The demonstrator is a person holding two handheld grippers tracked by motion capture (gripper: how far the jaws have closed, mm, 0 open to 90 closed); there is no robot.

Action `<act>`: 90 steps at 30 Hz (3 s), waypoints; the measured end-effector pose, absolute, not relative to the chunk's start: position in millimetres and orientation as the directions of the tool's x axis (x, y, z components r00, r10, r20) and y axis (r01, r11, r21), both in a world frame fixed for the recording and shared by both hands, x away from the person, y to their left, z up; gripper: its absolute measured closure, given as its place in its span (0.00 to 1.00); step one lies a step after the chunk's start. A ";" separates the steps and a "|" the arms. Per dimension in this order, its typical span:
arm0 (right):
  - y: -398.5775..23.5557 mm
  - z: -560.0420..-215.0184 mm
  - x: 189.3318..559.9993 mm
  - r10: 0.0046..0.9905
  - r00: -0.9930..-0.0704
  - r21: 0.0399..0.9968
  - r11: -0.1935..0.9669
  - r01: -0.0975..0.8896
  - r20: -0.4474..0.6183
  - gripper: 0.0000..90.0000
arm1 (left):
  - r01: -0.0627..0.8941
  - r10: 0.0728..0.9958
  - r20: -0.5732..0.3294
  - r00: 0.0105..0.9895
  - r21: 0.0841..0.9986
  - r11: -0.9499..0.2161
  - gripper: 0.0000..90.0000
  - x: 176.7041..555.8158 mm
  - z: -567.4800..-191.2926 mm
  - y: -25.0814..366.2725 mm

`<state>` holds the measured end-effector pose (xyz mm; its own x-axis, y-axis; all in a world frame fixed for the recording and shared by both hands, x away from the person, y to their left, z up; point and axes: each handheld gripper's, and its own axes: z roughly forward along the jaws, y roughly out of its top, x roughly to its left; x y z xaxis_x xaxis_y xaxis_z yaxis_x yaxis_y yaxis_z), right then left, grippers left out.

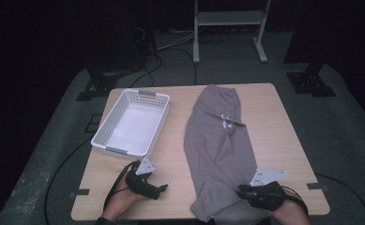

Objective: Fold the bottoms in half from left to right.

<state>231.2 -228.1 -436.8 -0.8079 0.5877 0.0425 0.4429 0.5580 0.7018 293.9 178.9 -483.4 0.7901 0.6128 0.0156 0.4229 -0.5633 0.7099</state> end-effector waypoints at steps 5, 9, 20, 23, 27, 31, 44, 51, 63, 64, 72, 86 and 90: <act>-233.6 -421.8 247.9 0.633 -0.773 0.759 0.482 0.438 0.043 0.66 | 0.422 0.613 0.016 0.790 0.711 -0.563 0.02 293.9 -483.6 178.8; -233.9 -417.3 274.7 0.675 -0.736 0.779 0.435 0.452 0.050 0.59 | 0.422 0.614 0.016 0.790 0.712 -0.562 0.02 293.9 -483.6 178.4; -220.3 -429.2 357.7 0.754 -0.655 0.762 0.399 0.509 0.042 0.53 | 0.418 0.610 0.017 0.792 0.713 -0.563 0.02 294.3 -483.7 178.1; -215.3 -435.0 375.1 0.762 -0.646 0.750 0.396 0.530 0.054 0.52 | 0.416 0.608 0.017 0.794 0.713 -0.564 0.02 294.4 -483.8 177.8; -209.9 -444.0 391.0 0.767 -0.636 0.728 0.393 0.562 0.077 0.48 | 0.415 0.607 0.018 0.794 0.714 -0.564 0.02 294.5 -483.9 177.4; -207.4 -447.8 399.7 0.769 -0.631 0.716 0.383 0.584 0.102 0.58 | 0.415 0.607 0.017 0.795 0.714 -0.564 0.02 294.4 -483.9 177.1; -221.7 -436.0 388.1 0.782 -0.622 0.732 0.398 0.553 0.045 0.99 | 0.416 0.608 0.017 0.794 0.714 -0.563 0.02 294.1 -483.9 176.9; -248.3 -419.4 364.5 0.803 -0.595 0.747 0.392 0.537 0.007 0.99 | 0.418 0.611 0.015 0.792 0.716 -0.560 0.02 293.8 -484.0 176.8; -280.8 -455.6 367.6 0.863 -0.504 0.596 0.413 0.689 -0.015 0.97 | 0.420 0.612 0.016 0.791 0.714 -0.560 0.02 293.8 -483.9 176.7; -281.3 -459.5 369.1 0.866 -0.500 0.584 0.417 0.696 -0.023 0.95 | 0.419 0.612 0.016 0.791 0.714 -0.561 0.02 293.8 -483.9 176.7; -285.7 -446.2 358.4 0.870 -0.493 0.665 0.374 0.647 -0.009 0.69 | 0.448 0.625 -0.004 0.780 0.702 -0.554 0.03 292.8 -480.8 170.8; -267.6 -452.9 332.2 0.782 -0.623 0.675 0.470 0.568 -0.019 0.47 | 0.325 0.547 -0.002 0.837 0.806 -0.495 0.35 301.5 -442.2 98.0; -263.1 -451.9 326.2 0.767 -0.641 0.681 0.480 0.553 -0.019 0.48 | 0.321 0.524 -0.015 0.851 0.805 -0.498 0.48 315.2 -440.2 71.4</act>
